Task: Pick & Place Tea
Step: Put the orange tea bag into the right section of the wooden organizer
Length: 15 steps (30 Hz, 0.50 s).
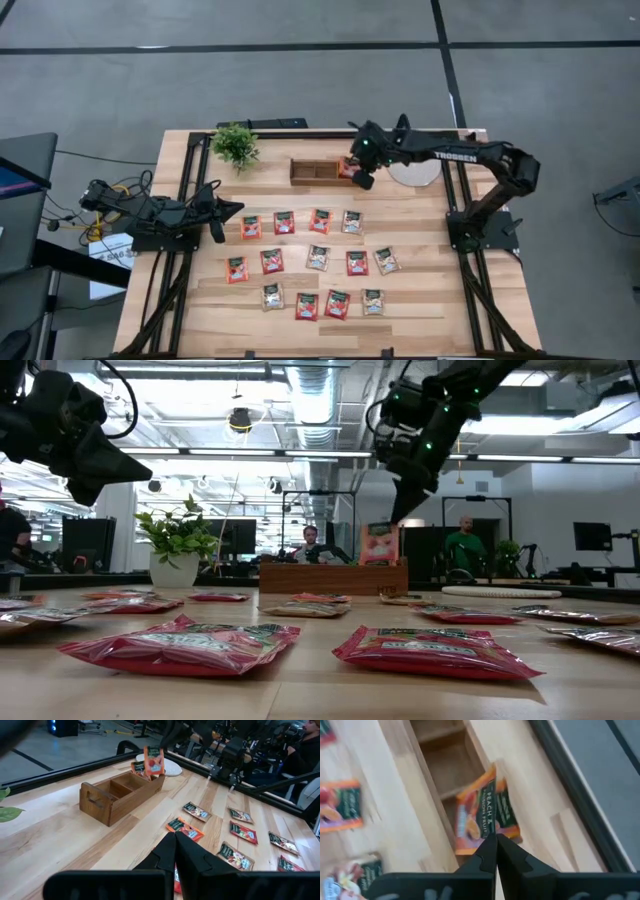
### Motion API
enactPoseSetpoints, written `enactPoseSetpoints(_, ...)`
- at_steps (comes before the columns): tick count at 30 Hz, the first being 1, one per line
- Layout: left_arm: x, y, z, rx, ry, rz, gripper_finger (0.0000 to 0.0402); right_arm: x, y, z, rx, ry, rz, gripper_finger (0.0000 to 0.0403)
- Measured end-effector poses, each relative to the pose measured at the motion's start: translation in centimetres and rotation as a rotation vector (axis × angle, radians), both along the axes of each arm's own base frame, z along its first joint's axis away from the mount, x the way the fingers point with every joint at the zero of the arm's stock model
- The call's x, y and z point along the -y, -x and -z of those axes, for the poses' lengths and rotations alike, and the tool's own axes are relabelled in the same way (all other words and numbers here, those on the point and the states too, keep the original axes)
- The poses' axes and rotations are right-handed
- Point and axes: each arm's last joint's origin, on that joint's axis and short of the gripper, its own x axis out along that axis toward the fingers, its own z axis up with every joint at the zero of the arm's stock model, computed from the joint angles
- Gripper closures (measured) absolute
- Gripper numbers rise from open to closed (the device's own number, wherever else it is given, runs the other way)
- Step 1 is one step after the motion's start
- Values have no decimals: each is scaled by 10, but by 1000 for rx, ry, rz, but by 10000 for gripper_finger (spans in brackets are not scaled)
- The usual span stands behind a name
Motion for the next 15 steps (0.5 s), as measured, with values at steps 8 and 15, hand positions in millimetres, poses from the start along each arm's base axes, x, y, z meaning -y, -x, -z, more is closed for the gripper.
enactPoseSetpoints(8, 0, 0, 0, 1, 1, 0, 401, 2, -2, 2, 3, 77, 2, 403)
enactPoseSetpoints(15, 0, 0, 0, 1, 2, 0, 401, 5, -3, 3, 1, 99, -19, 403)
